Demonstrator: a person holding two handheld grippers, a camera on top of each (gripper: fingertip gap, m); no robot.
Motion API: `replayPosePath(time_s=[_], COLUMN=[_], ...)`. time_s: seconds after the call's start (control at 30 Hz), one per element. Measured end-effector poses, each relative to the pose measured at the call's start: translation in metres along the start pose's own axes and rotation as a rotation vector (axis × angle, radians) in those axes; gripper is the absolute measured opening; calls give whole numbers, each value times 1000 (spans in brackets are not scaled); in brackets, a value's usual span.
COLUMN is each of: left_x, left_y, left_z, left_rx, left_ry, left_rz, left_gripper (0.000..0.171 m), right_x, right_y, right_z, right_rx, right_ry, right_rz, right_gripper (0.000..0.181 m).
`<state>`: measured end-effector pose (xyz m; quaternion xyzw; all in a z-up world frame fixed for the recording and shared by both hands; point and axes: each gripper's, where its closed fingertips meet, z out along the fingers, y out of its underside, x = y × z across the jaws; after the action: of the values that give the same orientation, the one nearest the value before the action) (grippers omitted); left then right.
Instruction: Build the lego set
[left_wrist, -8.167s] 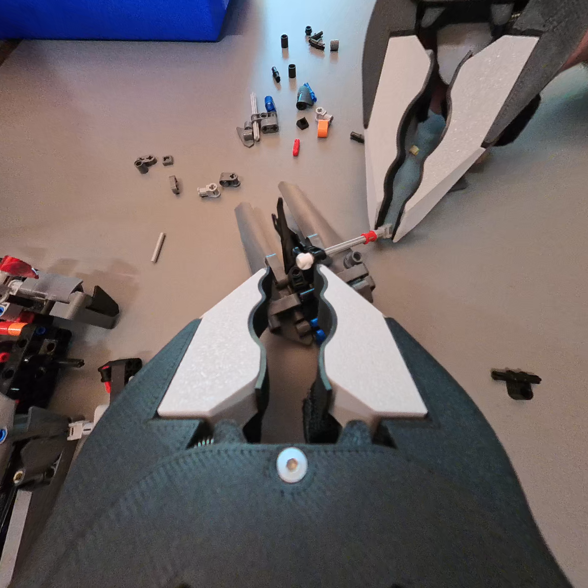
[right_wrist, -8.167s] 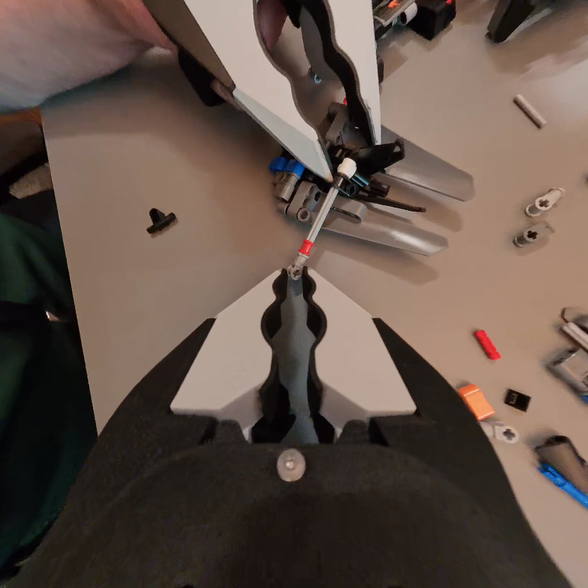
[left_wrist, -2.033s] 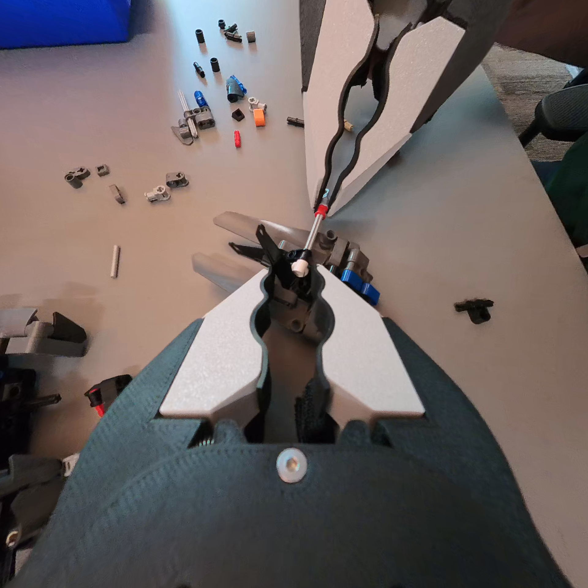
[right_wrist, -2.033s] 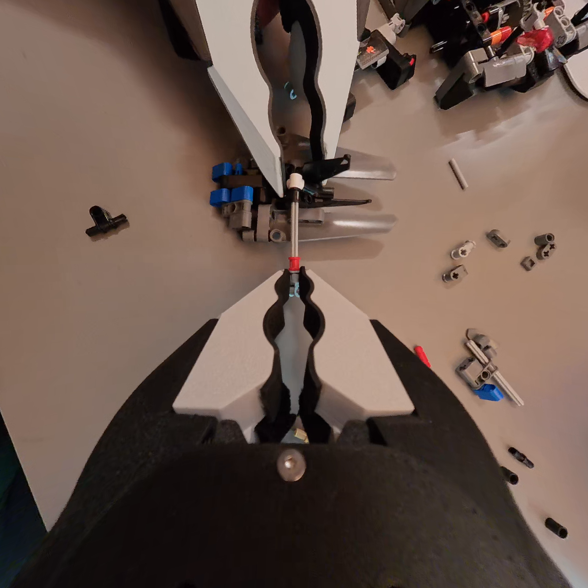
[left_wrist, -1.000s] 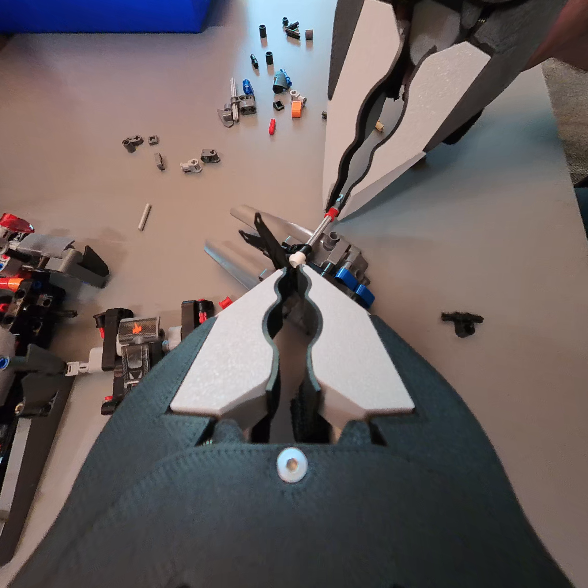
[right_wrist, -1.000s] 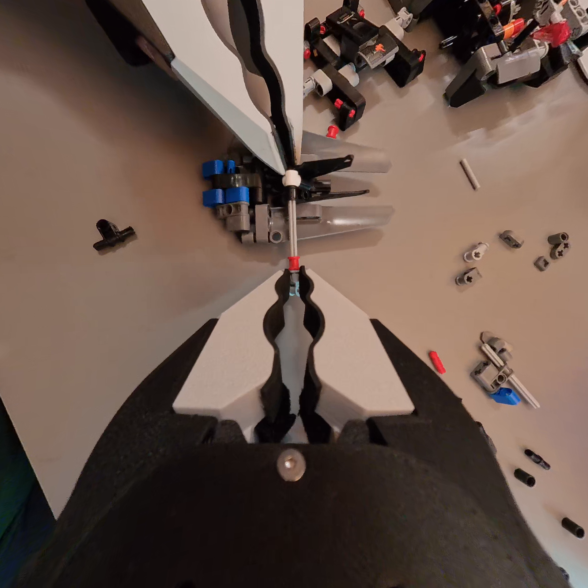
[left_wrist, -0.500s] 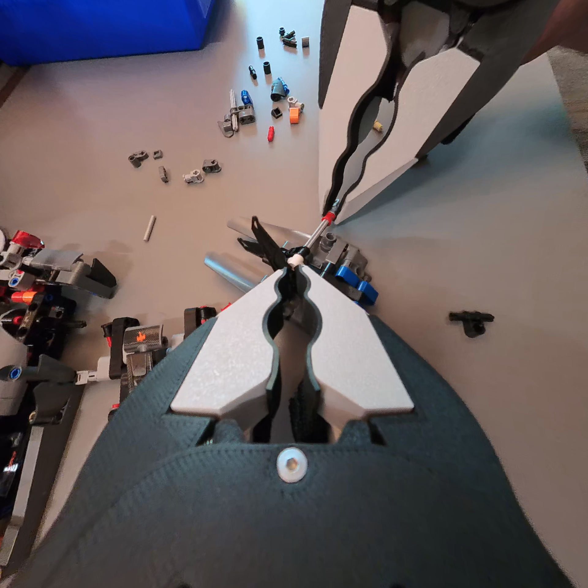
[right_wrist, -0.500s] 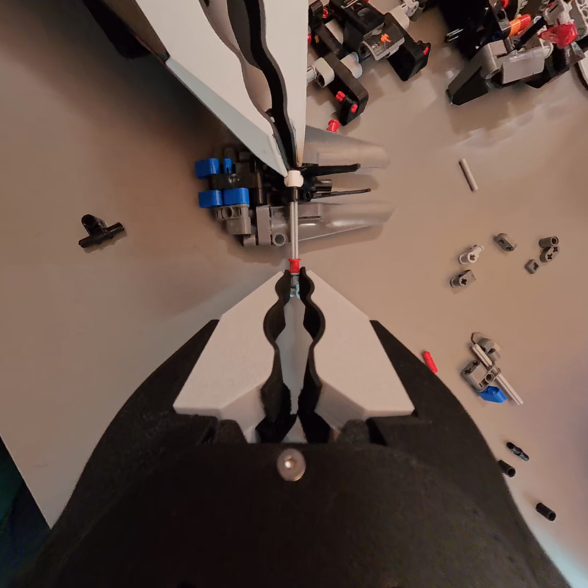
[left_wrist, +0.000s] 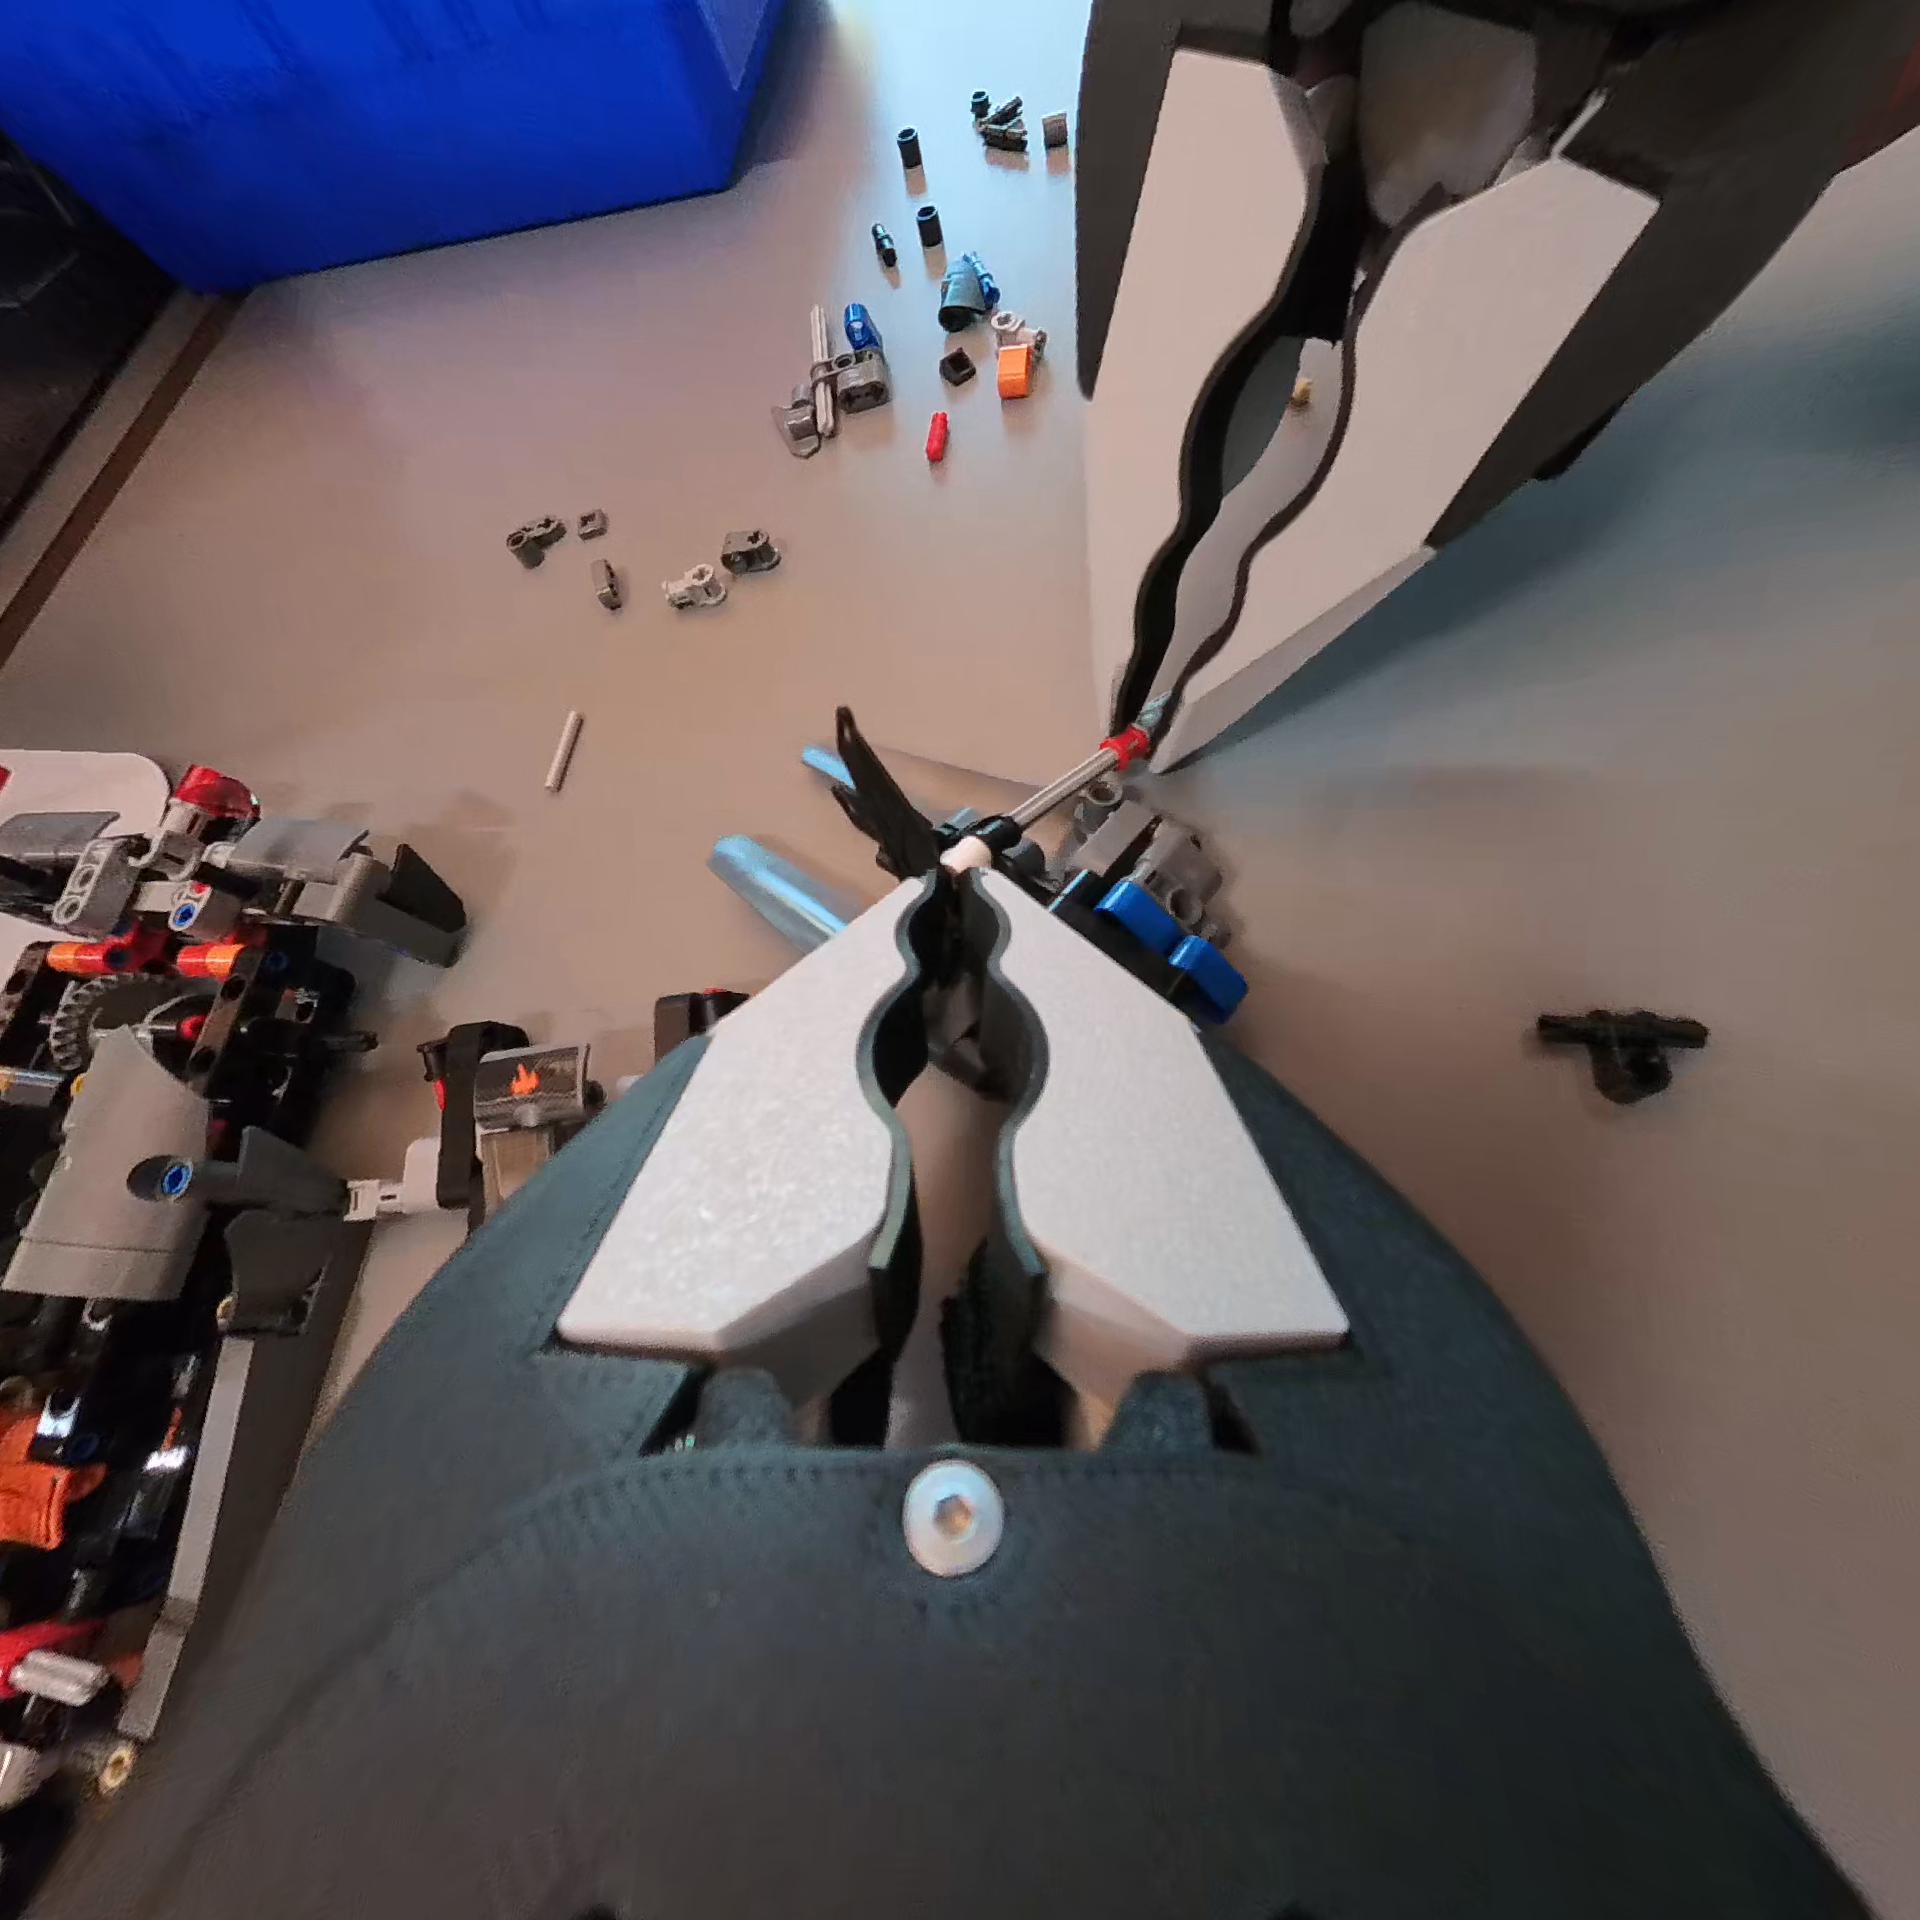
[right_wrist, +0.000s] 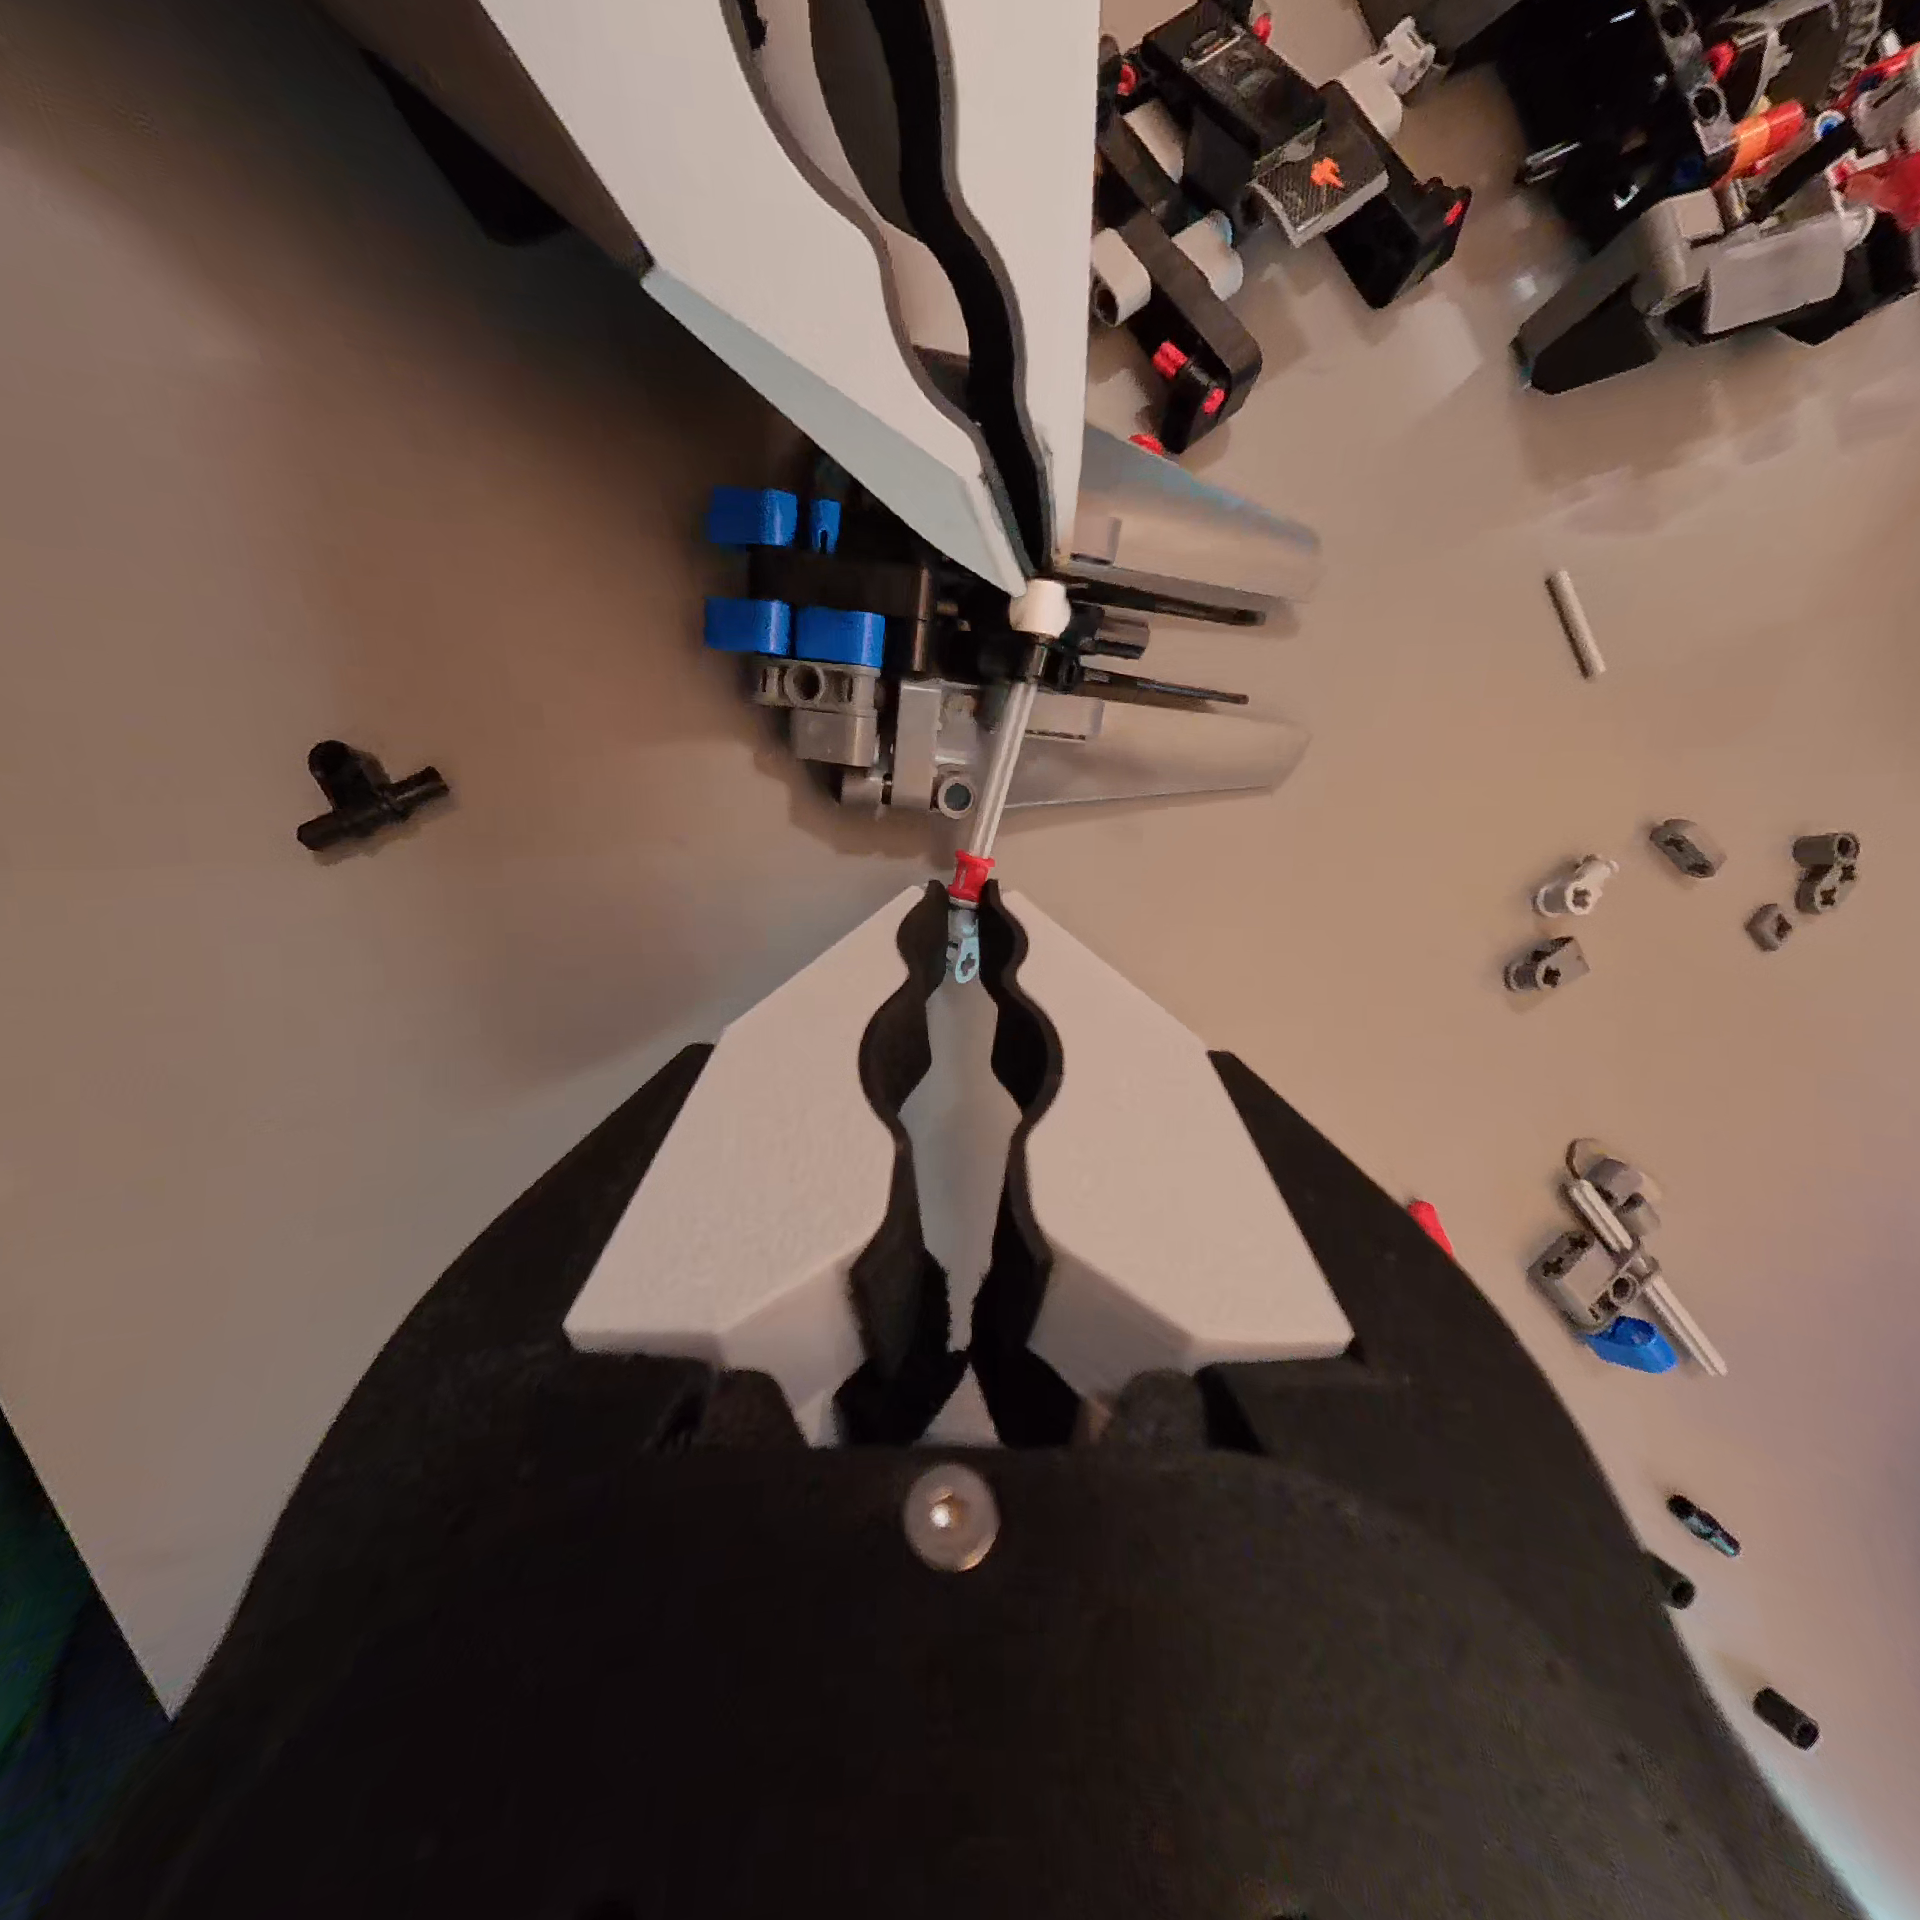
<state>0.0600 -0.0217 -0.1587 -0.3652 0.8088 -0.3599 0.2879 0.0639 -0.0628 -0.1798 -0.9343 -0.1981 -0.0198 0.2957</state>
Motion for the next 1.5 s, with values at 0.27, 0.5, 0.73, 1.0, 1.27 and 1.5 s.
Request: replayPosePath(time_s=[0.27, 0.5, 0.73, 1.0, 1.27, 1.5], left_x=[4, 4, 7, 4, -9, -6], left_y=[-2, -2, -5, -7, -16, -18], left_z=[1, 0, -2, -13, -8, 2], left_rx=[13, 16, 33, 17, 28, 29], left_ry=[36, 42, 74, 73, 227, 354], left_rz=[6, 7, 3, -29, -124, -166], left_gripper=[0, 0, 0, 11, 24, 20], right_x=[4, 5, 7, 6, 5, 1], right_y=[-2, -2, 2, 0, -3, -21], right_z=[1, 2, 0, -21, -22, -18], right_rx=[22, 28, 56, 147, 210, 235], right_ry=[4, -2, -54, -74, -109, -84], right_rz=[-24, -26, 33, 126, 179, 149], right_gripper=[2, 2, 5, 21, 25, 14])
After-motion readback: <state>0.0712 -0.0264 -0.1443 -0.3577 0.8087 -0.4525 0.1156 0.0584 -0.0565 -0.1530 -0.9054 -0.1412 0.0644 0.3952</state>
